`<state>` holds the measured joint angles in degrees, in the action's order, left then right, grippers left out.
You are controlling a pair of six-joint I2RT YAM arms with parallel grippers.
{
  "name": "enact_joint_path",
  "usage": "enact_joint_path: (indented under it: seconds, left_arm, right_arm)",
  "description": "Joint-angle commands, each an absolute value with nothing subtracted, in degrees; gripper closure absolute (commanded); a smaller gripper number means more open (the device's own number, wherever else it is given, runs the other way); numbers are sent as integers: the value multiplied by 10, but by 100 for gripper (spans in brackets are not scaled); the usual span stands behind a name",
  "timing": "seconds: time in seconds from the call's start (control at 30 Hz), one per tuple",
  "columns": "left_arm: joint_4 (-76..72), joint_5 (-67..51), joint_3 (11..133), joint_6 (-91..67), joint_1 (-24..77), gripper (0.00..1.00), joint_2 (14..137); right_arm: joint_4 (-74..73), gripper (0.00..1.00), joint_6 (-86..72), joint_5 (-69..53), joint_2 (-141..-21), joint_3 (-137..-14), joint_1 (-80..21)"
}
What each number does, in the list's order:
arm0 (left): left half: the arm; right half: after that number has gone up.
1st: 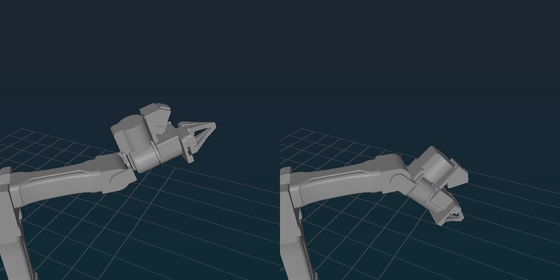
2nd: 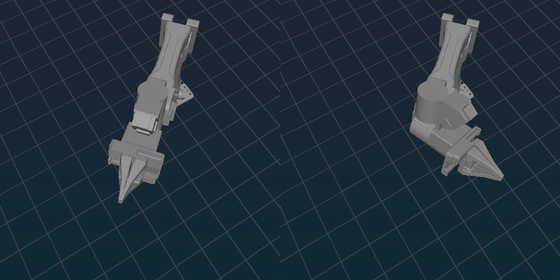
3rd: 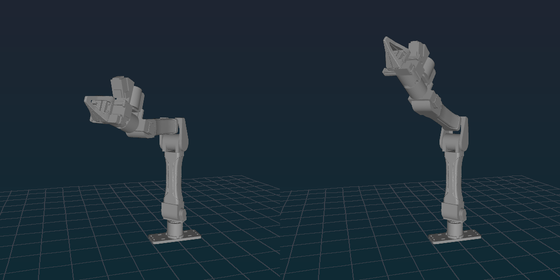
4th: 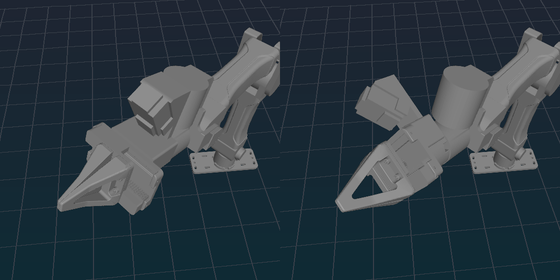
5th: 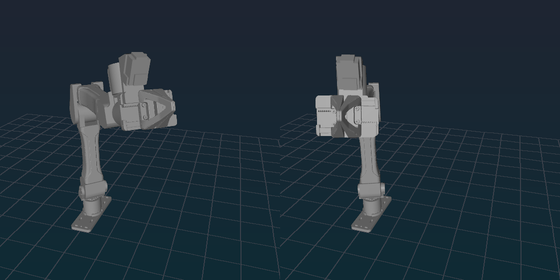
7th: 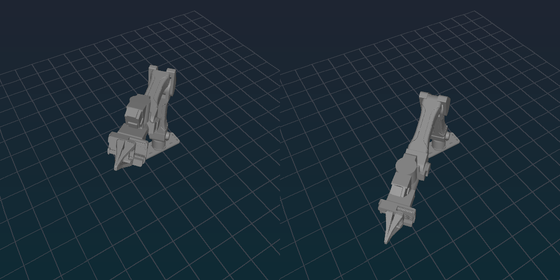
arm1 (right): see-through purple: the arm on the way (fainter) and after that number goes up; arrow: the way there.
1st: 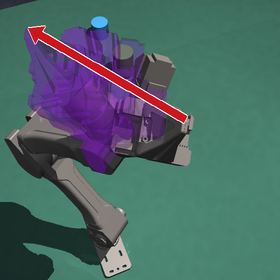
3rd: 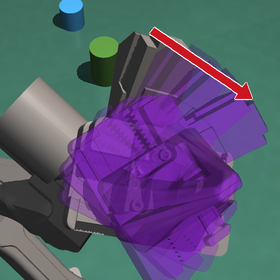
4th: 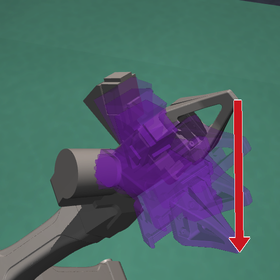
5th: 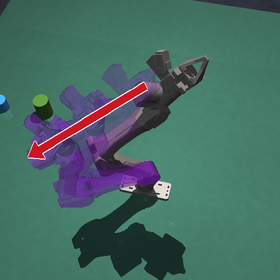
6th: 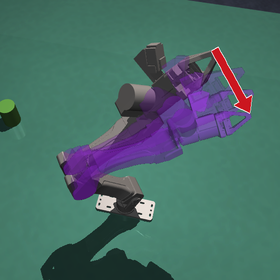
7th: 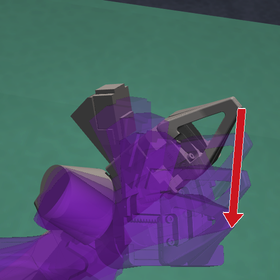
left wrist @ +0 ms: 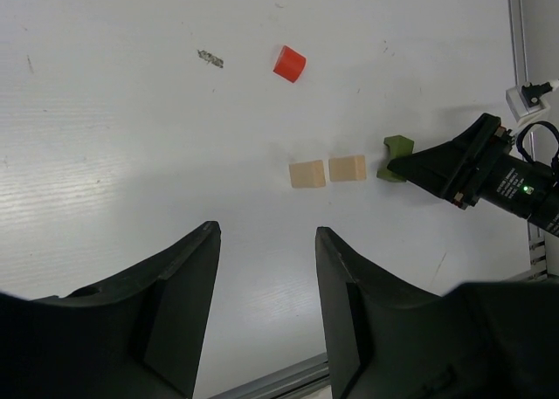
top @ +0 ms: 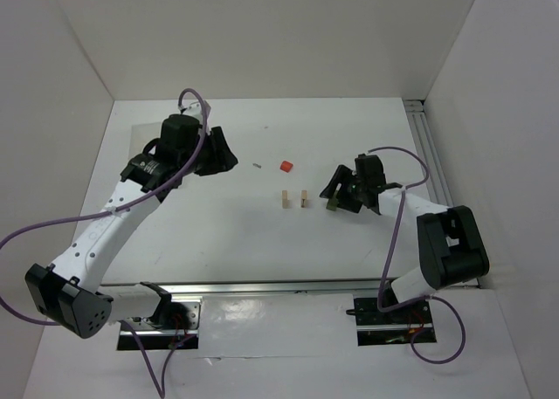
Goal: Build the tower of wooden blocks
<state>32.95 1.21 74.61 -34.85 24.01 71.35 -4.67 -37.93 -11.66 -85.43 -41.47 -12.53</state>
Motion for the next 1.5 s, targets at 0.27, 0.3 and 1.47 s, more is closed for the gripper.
enact_joint_path:
  seconds: [0.27, 0.3, 1.47]
  left_arm:
    - [314, 16, 742, -349, 235, 41, 690]
    - [314, 16, 742, -349, 235, 41, 690]
    - [314, -13, 748, -338, 235, 41, 723]
  right_arm:
    - [33, 24, -408, -174, -880, -451, -142]
    - [33, 24, -408, -180, -888, -458, -142]
    - [-326, 3, -86, 6, -987, -708, -225]
